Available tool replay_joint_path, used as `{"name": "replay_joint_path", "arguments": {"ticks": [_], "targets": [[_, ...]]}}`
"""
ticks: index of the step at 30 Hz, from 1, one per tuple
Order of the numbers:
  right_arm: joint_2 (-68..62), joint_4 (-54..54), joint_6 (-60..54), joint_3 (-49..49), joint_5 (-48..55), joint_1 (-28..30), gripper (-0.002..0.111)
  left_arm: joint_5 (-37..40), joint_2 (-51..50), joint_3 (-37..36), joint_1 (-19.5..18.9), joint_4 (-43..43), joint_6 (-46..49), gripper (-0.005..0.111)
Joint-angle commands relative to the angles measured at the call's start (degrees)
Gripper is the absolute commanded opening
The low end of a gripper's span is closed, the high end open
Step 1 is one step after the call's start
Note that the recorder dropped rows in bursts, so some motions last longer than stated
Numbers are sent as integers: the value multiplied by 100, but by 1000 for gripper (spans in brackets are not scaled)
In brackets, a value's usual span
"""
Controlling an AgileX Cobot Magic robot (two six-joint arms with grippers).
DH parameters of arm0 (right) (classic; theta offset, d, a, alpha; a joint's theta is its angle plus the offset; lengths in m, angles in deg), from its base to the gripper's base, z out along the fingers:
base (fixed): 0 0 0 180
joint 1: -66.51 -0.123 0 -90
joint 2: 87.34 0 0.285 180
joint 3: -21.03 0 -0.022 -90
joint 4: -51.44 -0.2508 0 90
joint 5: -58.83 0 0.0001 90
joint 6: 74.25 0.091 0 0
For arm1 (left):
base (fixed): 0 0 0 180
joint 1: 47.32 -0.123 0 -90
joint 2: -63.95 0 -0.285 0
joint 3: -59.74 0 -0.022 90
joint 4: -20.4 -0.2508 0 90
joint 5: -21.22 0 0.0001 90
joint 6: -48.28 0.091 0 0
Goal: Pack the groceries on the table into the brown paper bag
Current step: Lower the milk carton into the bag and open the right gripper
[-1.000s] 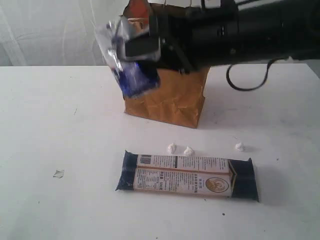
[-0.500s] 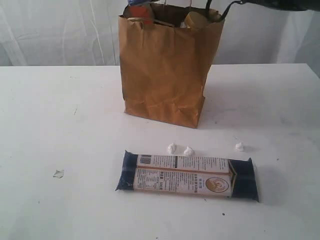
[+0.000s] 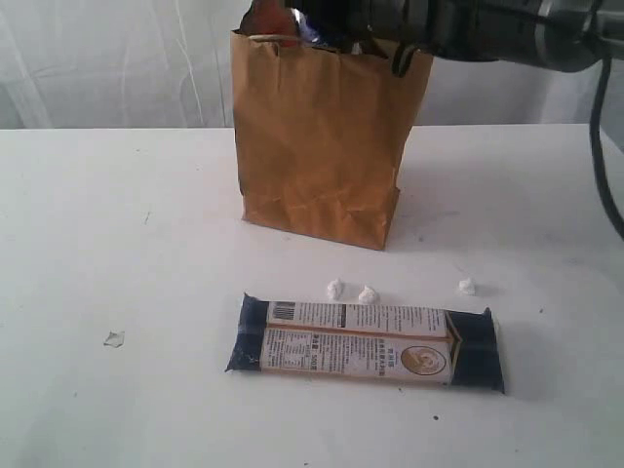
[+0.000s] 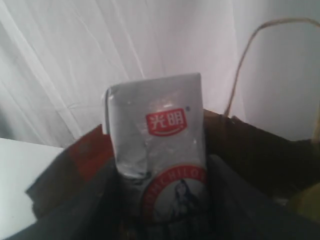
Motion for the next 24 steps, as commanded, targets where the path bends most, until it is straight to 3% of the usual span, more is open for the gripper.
{"name": "replay_joint_path", "arguments": {"ticks": [1,6,13,24], "targets": [[-121,-81,-84,-91,-182,6,0,-33,25,-17,-10,70,-6,0],[-236,-81,-84,-91,-141,6,9,-33,25,-17,-10,70,-6,0],[-260,-81,-96,-91,-154,6,39,-33,25,-17,-10,70,-6,0],[-192,-81,-222,-91,-283,6,47,-33,25,-17,-10,70,-6,0]]}}
